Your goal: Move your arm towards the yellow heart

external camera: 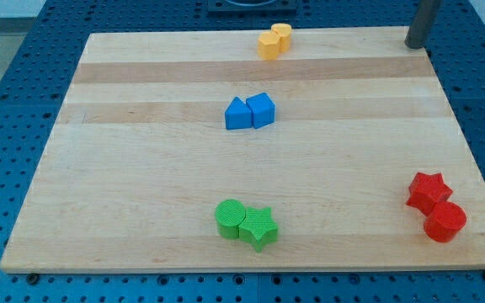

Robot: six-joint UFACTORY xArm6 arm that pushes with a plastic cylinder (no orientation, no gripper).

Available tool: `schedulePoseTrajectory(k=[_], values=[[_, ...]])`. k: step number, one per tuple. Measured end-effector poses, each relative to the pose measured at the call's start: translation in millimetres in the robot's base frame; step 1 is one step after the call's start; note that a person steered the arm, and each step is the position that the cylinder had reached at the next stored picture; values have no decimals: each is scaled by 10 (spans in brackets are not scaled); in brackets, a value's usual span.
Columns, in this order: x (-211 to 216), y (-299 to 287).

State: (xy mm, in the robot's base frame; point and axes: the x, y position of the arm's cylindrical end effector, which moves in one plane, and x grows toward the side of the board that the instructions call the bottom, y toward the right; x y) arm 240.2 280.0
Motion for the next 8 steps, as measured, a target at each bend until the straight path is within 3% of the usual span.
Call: schedulePoseTrajectory(k=[5,7,8], values=[[5,-28],[-469,-716],[-488,-944]])
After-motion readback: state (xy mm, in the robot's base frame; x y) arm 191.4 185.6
